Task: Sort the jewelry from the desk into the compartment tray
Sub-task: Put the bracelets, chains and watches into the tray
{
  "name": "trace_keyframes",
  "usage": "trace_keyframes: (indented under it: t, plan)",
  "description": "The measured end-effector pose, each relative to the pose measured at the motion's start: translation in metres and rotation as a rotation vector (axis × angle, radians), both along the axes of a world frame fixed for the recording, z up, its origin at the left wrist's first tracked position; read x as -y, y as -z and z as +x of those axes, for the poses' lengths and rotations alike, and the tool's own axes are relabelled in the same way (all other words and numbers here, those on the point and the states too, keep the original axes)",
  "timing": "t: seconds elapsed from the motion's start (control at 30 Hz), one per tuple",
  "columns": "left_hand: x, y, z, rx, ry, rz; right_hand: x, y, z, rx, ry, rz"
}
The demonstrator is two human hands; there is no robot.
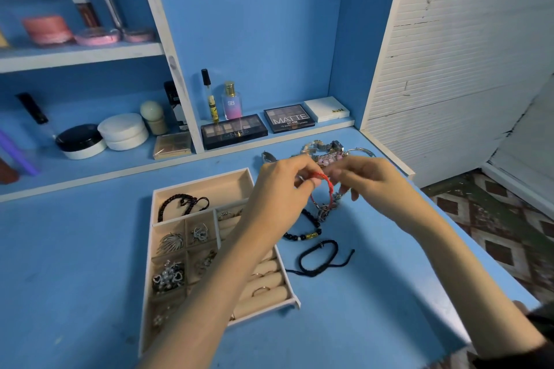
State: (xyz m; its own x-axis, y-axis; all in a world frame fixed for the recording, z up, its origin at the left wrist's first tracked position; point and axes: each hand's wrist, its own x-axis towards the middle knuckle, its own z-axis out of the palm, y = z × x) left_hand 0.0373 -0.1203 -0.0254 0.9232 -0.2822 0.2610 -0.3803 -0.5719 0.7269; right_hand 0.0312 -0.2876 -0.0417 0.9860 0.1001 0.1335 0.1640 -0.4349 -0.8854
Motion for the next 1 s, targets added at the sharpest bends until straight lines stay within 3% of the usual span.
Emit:
trace_keyframes:
  t: [0.1, 0.23, 0.53, 0.8, 1.0]
  plan:
    - [-0.003, 0.001, 0.0, -0.014, -0.009, -0.033, 0.003, 0.009, 0.008, 0.043, -0.161, -0.48]
    - [-0.007, 0.003, 0.0, -0.042, -0.03, -0.074, -0.002, 0.015, 0.015, 0.058, -0.248, -0.714]
    - [-0.02, 0.005, 0.001, -0.012, -0.019, 0.006, 0.007, -0.02, 0.018, 0.022, -0.171, -0.512]
    - [-0.027, 0.01, 0.008, 0.021, 0.03, 0.156, 0.018, -0.044, 0.023, -0.213, -0.268, -0.153]
    - [-0.026, 0.014, 0.007, 0.013, 0.093, 0.252, 0.018, -0.034, 0.023, -0.194, -0.205, 0.092]
